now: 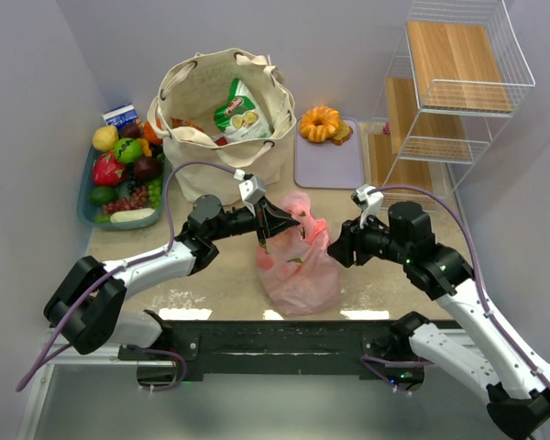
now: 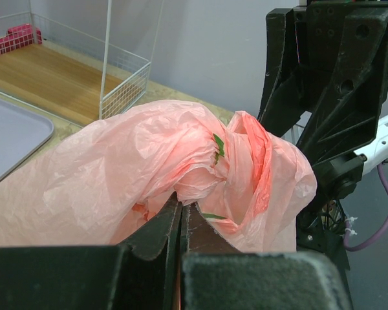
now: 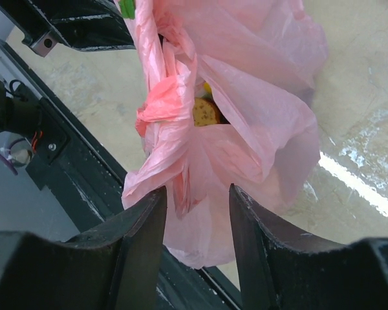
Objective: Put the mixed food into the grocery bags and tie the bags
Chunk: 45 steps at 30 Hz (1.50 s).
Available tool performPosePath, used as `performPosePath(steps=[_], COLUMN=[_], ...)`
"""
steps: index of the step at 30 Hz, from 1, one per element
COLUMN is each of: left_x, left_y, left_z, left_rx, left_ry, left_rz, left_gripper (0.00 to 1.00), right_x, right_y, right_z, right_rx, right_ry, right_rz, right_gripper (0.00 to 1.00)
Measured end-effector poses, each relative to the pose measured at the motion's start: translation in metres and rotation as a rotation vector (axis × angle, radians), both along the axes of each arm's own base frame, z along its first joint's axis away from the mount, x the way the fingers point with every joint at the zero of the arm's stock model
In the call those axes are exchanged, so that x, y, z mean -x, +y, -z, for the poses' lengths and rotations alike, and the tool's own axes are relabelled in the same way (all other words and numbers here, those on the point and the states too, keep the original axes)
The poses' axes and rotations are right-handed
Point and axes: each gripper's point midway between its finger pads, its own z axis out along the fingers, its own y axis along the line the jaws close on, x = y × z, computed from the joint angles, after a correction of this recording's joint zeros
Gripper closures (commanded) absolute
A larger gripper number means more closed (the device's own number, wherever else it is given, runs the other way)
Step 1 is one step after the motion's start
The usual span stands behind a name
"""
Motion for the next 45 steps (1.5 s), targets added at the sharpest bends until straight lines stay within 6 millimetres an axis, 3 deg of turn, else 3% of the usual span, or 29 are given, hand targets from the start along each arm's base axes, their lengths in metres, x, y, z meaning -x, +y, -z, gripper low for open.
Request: performPosePath(steps=[5, 11, 12, 21, 27, 32, 37, 41, 45], left_x=[0.0, 0.0, 0.0, 0.002, 0.008, 0.01, -0.015, -0.022, -0.021], left_y=[0.0, 0.0, 0.0, 0.008, 0.024, 0.044, 0.075, 0.087, 0.109], left_z=[0.0, 0.0, 0.001, -0.006, -0.014, -0.016, -0.023, -0.019, 0.001], left_rx=[0.0, -0.001, -0.002, -0.015, -0.013, -0.008, 0.004, 0.003, -0.003], left_ry=[0.0, 0.001, 0.002, 0.009, 0.014, 0.019, 0.015, 0.032, 0.09], left_rz=[0.0, 0.0, 0.0, -0.035, -0.098, -0.17, -0.31, -0.363, -0.449], left_gripper=[1.0, 1.0, 1.0, 1.0, 1.0, 1.0, 1.0, 1.0, 1.0], right_x=[0.0, -0.004, -0.005, -0.019, -0.034, -0.048, -0.086, -0.114, -0.13], right_y=[0.012, 0.03, 0.031, 0.006, -0.013, -0.014, -0.037, -0.048, -0.064], right_z=[0.002, 0.009, 0.01, 0.017, -0.003, -0.02, -0.024, -0.024, 0.002], right_rx=[-0.01, 0.007, 0.014, 0.107, 0.115, 0.086, 0.115, 0.109, 0.091], right_ry=[-0.022, -0.023, -0.021, -0.007, -0.043, -0.09, -0.142, -0.171, -0.131], right_rz=[-0.038, -0.065, -0.061, 0.113, 0.28, 0.347, 0.501, 0.575, 0.637], right_gripper=[0.62, 0.99, 1.0, 1.0, 1.0, 1.0, 1.0, 1.0, 1.0])
